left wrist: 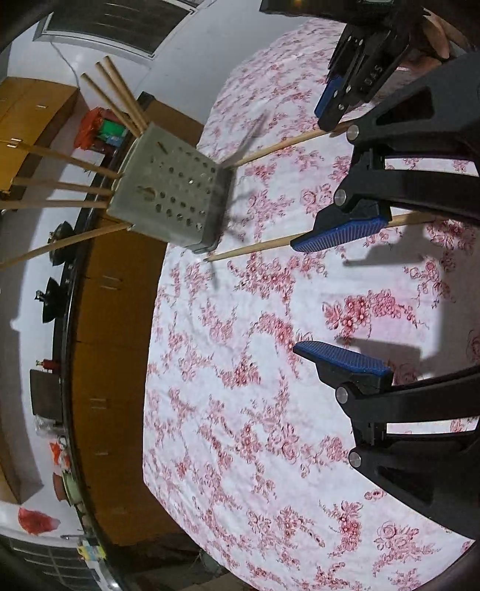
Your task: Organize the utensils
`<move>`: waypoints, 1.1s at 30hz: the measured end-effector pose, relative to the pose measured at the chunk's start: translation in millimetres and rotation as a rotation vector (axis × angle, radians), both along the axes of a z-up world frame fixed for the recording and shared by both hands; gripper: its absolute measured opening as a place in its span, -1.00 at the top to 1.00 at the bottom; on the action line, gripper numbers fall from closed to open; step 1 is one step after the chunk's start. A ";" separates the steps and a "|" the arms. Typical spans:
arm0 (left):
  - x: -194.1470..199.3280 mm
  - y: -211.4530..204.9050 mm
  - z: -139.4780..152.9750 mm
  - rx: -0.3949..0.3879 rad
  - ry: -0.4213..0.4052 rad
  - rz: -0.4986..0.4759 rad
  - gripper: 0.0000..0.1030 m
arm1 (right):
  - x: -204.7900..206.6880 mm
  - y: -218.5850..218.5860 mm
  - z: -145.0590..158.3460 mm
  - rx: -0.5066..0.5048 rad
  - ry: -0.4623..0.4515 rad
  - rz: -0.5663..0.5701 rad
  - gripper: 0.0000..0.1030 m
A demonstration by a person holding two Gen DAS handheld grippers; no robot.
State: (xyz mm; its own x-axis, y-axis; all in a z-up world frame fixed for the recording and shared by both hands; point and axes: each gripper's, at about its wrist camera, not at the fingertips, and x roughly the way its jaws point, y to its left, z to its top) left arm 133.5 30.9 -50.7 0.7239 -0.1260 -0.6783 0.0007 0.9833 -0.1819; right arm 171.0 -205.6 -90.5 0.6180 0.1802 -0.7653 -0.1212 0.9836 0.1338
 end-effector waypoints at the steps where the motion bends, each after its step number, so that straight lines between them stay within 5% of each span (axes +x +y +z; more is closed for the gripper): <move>1: -0.1 -1.6 -1.2 0.002 0.004 -0.005 0.00 | 1.1 -0.1 -0.7 -0.002 0.002 -0.004 0.52; 6: 3.4 -8.6 -5.1 0.010 0.017 -0.029 0.01 | 6.9 -2.9 -1.8 -0.015 0.006 -0.015 0.52; 10: 5.0 -13.7 -7.1 0.011 0.026 -0.042 0.01 | 13.2 -1.7 -3.8 -0.050 -0.002 -0.023 0.82; 24: 9.6 -32.7 -17.6 0.009 0.081 -0.116 0.24 | 34.0 -47.3 -5.2 -0.070 -0.018 -0.194 0.84; 33: 14.4 -46.8 -28.1 0.044 0.124 -0.151 0.31 | 34.9 -58.6 -6.3 -0.064 -0.018 -0.207 0.84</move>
State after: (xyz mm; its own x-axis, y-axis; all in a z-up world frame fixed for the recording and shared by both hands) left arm 147.9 -15.9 -78.8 0.6099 -0.1948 -0.7682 0.1287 0.9808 -0.1465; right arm 205.9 -264.2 -96.7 0.6508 -0.0008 -0.7593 0.0824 0.9942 0.0695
